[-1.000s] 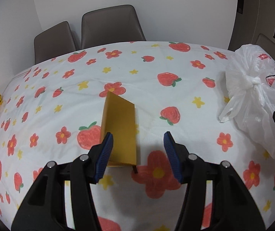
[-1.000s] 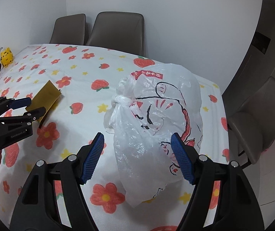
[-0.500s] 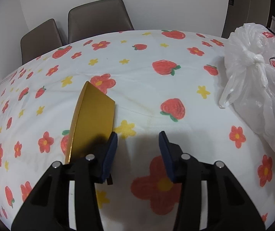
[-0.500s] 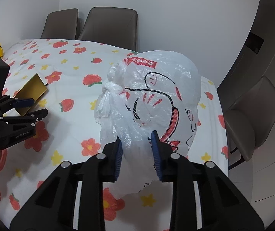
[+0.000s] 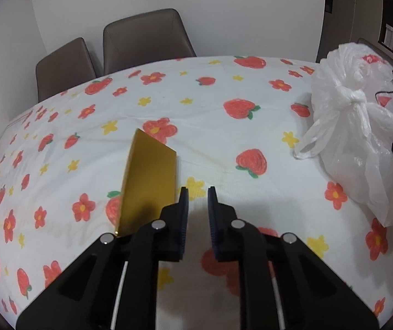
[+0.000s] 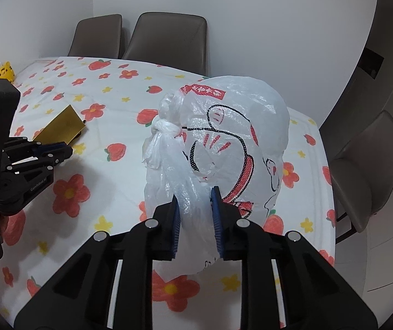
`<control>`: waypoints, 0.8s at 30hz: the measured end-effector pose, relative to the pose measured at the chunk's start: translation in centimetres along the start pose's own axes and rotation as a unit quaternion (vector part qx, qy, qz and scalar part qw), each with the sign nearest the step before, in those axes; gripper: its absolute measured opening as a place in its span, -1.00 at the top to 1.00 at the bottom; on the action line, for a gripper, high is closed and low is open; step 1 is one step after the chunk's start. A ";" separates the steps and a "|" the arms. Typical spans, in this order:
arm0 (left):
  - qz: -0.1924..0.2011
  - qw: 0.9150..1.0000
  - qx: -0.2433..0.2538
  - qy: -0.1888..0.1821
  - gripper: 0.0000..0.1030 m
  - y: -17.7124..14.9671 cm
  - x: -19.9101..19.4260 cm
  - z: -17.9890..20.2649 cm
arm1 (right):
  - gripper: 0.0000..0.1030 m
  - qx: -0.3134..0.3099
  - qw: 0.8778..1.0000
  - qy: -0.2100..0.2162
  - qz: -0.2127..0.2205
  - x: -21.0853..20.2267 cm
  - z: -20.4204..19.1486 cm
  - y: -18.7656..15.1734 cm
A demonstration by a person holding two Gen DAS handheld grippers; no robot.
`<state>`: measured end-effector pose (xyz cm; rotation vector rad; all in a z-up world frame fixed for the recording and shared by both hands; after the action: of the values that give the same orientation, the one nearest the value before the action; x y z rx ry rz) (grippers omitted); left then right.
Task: Collect trash
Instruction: 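Grasp the gold box with the left tool while the right tool grasps the white plastic bag, then carry the gold box and white plastic bag in both tools over the grey bin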
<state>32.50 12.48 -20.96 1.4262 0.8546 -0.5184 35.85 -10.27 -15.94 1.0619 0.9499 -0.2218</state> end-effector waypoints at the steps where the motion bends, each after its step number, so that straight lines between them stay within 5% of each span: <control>1: 0.008 1.000 0.000 0.006 -0.14 0.2 -0.6 -0.2 | 0.62 0.000 1.000 0.001 0.000 0.0 0.0 0.0; 3: 0.034 0.999 -0.007 0.006 -0.62 0.6 -1.7 -0.7 | 0.62 0.001 1.000 0.002 -0.001 -0.1 0.0 0.0; 10: -0.005 1.000 -0.006 0.011 -0.62 1.5 1.6 -1.7 | 0.62 0.003 1.000 0.003 0.001 -0.1 0.0 0.1; 14: -0.035 0.999 0.010 0.036 -0.46 0.5 4.0 -1.9 | 0.62 0.003 1.000 0.002 0.000 -0.1 -0.1 0.0; 18: -0.042 0.999 0.008 0.028 -0.02 0.0 4.3 -2.0 | 0.62 0.003 1.000 0.001 0.000 -0.1 0.0 0.0; 24: -0.043 0.999 0.028 0.008 0.03 -0.8 2.9 0.1 | 0.62 0.006 1.000 0.001 0.003 -0.6 -0.1 0.1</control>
<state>33.74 12.83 -23.70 1.4506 0.9229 -0.6008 35.50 -10.29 -15.42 1.0765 0.9473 -0.2220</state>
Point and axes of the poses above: each gripper's, at about its wrist camera, not at the fingertips, and x roughly the way its jaws point, z to its right, y to its top, the point moved 1 cm from there along x, roughly the way its jaws point, and after that the axes turned 2 degrees about -y, right-handed, at the moved point
